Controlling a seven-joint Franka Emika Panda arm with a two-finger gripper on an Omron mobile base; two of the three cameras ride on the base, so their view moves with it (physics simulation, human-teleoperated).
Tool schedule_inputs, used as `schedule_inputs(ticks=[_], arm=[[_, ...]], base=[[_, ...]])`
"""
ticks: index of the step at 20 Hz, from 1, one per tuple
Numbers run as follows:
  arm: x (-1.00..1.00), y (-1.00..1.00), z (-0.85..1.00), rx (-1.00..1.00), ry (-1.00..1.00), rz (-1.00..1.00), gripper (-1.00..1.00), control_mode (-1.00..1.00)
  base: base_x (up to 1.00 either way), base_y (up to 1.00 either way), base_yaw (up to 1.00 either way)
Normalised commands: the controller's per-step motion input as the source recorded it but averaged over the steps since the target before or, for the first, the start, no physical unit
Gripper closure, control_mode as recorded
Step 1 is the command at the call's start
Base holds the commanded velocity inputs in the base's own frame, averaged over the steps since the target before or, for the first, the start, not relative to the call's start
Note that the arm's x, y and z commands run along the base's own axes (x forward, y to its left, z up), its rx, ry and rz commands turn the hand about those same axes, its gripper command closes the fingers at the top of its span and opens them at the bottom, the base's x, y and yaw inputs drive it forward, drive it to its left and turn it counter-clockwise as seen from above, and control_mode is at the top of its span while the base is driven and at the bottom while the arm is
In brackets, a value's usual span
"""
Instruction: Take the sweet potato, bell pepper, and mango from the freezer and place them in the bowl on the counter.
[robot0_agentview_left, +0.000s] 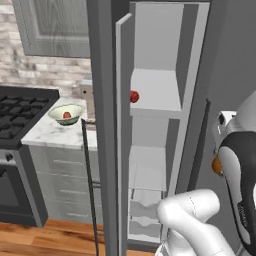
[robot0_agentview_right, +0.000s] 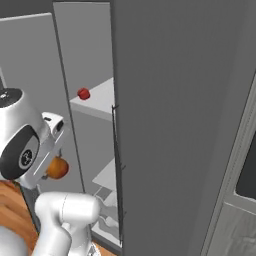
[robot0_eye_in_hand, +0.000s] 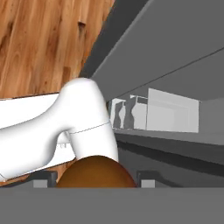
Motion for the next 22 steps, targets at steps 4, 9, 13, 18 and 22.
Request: schedule_inputs(ticks=[4,9,13,18,22], arm=[[0.0,0.0,0.0,0.0,0.0,0.0,1.0,1.0],[0.0,0.0,0.0,0.0,0.0,0.0,1.0,1.0],[0.0,0.0,0.0,0.0,0.0,0.0,1.0,1.0],[0.0,0.0,0.0,0.0,0.0,0.0,1.0,1.0],[0.0,0.0,0.0,0.0,0.0,0.0,1.0,1.0]], base=[[-0.93,0.75,0.0],[-0.17,1.0,0.0],[0.43,1.0,0.0],[0.33,1.0,0.0],[0.37,1.0,-0.05]])
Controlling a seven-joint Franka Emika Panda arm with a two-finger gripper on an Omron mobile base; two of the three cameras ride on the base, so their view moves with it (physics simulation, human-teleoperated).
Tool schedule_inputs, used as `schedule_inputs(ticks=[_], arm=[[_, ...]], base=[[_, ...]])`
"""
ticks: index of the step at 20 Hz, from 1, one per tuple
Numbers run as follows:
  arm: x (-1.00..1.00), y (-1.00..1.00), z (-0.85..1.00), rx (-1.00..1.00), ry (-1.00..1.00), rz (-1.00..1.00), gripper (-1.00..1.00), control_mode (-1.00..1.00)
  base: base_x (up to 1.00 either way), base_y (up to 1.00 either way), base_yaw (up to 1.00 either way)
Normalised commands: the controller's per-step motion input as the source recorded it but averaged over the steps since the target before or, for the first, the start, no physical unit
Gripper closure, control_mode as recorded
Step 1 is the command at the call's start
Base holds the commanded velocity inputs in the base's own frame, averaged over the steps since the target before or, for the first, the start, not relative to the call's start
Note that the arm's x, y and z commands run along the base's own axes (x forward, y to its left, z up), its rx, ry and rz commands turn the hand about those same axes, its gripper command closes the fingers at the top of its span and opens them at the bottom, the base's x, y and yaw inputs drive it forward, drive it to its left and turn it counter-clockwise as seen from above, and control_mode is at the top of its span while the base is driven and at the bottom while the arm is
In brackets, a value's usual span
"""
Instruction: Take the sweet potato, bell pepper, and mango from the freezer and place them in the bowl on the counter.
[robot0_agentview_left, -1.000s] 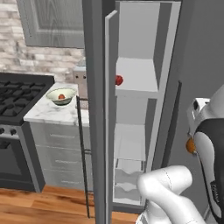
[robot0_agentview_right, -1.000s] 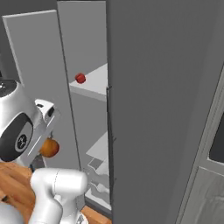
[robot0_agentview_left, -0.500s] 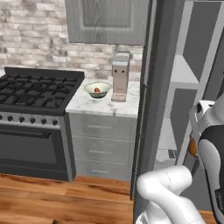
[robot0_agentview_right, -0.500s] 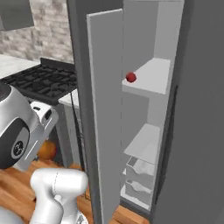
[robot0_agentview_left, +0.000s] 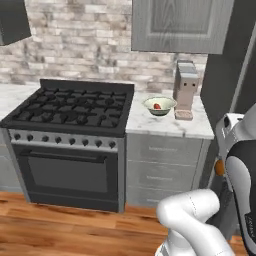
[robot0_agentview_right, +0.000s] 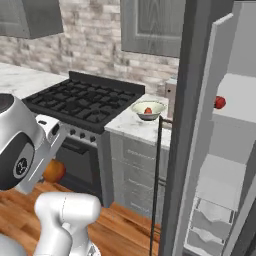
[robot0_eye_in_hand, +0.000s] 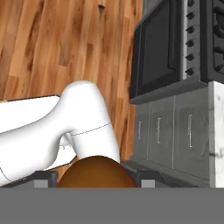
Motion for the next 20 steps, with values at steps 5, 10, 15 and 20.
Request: schedule_inputs(ticks=[5,10,15,20], arm=[[0.0,0.0,0.0,0.0,0.0,0.0,1.0,1.0],[0.0,0.0,0.0,0.0,0.0,0.0,1.0,1.0],[0.0,0.0,0.0,0.0,0.0,0.0,1.0,1.0],[0.0,0.0,0.0,0.0,0.0,0.0,1.0,1.0]], base=[[0.58,1.0,-0.24],[0.76,1.0,-0.46],[0.8,0.73,-0.53],[0.63,-0.06,-0.52]])
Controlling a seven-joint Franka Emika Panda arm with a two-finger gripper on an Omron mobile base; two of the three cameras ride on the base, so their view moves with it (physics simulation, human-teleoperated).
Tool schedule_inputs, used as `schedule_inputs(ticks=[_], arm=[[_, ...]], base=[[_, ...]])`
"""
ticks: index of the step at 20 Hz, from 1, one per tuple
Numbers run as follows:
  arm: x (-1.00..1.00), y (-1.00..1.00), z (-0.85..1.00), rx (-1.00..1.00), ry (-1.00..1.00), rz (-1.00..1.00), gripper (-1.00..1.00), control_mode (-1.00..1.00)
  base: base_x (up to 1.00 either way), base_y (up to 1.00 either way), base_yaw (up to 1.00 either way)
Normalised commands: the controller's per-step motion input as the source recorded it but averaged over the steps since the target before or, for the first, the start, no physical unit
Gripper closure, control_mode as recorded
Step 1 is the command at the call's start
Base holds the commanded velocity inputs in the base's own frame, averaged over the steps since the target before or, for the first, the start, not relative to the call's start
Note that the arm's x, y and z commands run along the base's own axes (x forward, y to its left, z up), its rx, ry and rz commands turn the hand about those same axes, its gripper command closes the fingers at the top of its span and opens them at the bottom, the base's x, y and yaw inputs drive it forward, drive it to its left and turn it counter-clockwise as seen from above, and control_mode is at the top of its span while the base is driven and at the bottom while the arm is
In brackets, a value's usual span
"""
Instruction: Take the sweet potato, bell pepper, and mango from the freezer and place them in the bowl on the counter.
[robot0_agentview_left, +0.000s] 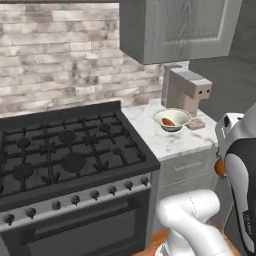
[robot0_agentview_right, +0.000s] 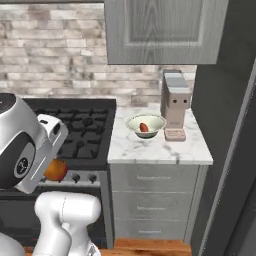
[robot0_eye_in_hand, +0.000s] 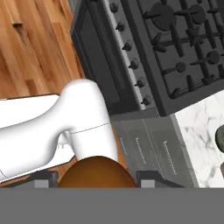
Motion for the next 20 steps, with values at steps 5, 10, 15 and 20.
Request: schedule_inputs(ticks=[5,10,15,20], arm=[[0.0,0.0,0.0,0.0,0.0,0.0,1.0,1.0],[0.0,0.0,0.0,0.0,0.0,0.0,1.0,1.0],[0.0,0.0,0.0,0.0,0.0,0.0,1.0,1.0],[0.0,0.0,0.0,0.0,0.0,0.0,1.0,1.0]], base=[[0.52,-0.23,-0.45],[0.66,-0.11,-0.35],[0.81,-0.15,-0.18],[1.0,-0.14,0.01]])
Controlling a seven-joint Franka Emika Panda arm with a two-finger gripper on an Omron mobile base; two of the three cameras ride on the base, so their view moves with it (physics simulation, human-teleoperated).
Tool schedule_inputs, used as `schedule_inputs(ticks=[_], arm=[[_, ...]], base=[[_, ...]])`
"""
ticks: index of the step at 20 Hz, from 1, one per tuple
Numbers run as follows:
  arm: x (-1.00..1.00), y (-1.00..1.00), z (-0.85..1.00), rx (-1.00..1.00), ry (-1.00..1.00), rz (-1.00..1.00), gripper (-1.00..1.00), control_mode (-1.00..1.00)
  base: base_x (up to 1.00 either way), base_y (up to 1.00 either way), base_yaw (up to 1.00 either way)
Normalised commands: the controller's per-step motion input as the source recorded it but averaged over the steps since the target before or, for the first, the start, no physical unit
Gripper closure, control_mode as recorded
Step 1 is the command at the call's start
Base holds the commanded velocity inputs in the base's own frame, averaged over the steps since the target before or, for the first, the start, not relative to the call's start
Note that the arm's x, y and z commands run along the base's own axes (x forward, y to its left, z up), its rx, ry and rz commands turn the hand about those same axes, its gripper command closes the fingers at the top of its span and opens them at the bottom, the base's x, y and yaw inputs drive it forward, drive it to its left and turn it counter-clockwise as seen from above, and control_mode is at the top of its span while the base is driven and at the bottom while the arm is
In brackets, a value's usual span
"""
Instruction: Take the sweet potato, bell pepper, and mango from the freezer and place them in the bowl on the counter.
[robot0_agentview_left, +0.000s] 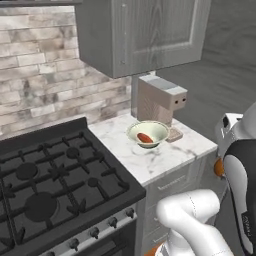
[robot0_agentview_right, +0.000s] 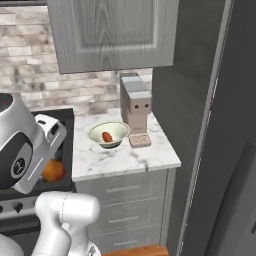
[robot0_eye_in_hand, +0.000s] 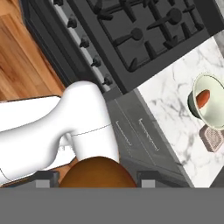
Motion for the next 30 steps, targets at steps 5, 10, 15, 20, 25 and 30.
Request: schedule_inputs(ticks=[5,10,15,20,25,30], arm=[[0.0,0.0,0.0,0.0,0.0,0.0,1.0,1.0],[0.0,0.0,0.0,0.0,0.0,0.0,1.0,1.0],[0.0,0.0,0.0,0.0,0.0,0.0,1.0,1.0],[0.0,0.0,0.0,0.0,0.0,0.0,1.0,1.0],[0.17,-0.05,0.0,0.0,-0.01,0.0,1.0,-1.0],[0.89,-0.13,-0.03,0.0,-0.06,0.0,1.0,-1.0]], base=[[1.0,-0.26,0.24],[1.0,-0.33,0.45],[0.9,-0.18,0.56],[0.85,-0.13,0.46],[0.66,-0.13,0.11],[0.0,0.0,0.0]])
